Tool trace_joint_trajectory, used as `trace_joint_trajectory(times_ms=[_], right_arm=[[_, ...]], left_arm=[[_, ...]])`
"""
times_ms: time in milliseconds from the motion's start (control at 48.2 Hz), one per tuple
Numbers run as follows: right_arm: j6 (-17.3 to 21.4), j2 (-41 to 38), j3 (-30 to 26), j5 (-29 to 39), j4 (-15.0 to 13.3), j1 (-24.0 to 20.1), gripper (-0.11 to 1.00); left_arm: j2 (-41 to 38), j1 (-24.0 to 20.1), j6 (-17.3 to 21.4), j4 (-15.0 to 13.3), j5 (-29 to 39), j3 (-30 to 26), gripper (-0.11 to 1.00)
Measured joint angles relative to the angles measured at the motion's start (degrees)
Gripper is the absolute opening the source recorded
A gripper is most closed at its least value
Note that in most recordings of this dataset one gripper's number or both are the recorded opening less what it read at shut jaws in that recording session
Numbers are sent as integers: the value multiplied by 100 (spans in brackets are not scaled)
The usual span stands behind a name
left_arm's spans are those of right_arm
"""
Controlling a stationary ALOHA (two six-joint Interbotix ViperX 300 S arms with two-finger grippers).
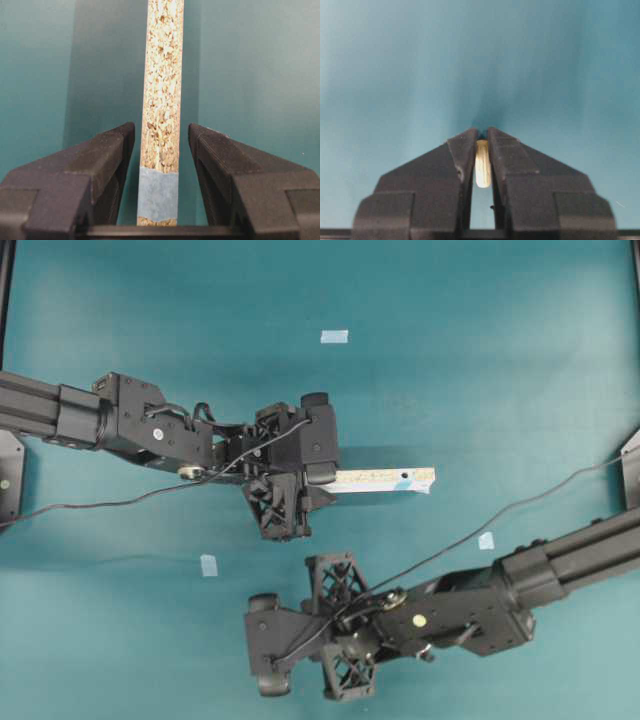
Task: Move the wooden board into place and insert the rod into its hole.
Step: 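Close the right gripper on the wooden dowel, then lift the dowel with the right gripper and carry it toward the board's hole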
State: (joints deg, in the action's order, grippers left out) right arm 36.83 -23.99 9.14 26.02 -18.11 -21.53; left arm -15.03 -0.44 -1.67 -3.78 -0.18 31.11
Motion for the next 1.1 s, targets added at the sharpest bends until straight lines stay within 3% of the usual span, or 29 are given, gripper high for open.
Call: trace_joint_trajectory(times_ms=[270,623,1100], right_arm=[[0,870,844,-765,-325,193,8],[9,1925,2065,-2250,-378,457,8],[18,2760,2786,-3384,-387,1107,8]], left_arm=[[-9,0,0,-9,0,9,50],[0,18,0,-9,0,0,50],[-9,88,0,0,0,35,50]])
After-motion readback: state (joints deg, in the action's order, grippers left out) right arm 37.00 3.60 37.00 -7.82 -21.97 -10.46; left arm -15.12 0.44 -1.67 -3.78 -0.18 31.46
